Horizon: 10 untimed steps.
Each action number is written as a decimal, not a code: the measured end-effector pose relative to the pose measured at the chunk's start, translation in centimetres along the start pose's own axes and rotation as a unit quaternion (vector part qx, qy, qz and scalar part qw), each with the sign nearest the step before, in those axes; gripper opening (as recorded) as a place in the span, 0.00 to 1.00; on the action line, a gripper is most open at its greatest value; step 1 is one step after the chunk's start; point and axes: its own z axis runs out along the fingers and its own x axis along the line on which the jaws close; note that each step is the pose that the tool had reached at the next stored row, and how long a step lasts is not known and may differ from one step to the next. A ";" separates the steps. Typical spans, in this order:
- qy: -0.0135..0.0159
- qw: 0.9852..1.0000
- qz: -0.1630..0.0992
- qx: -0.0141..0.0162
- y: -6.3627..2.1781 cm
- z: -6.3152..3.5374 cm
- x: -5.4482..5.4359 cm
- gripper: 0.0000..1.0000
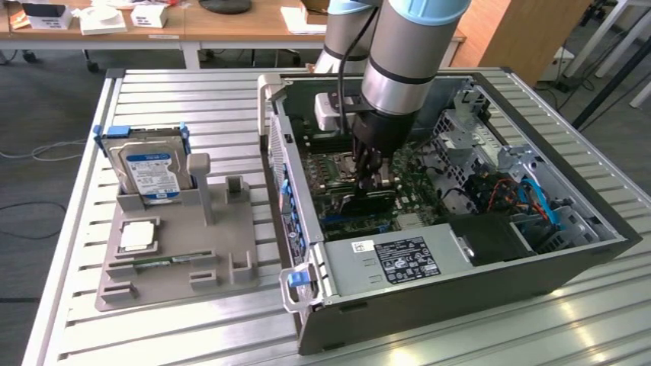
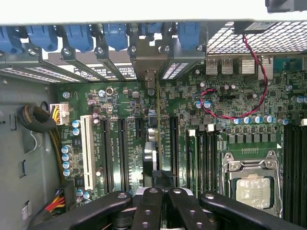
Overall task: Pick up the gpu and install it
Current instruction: 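Press down on the gpu until it lock into place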
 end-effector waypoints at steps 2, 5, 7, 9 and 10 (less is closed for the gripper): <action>0.000 1.000 0.000 0.000 0.00 0.05 0.0 0.11; 0.000 1.000 0.000 0.000 0.00 0.15 0.0 0.11; 0.000 1.000 0.000 0.000 0.01 0.16 0.0 0.11; 0.000 1.000 0.000 0.000 0.01 0.18 0.0 0.11; 0.000 1.000 0.000 0.000 0.01 0.18 0.0 0.11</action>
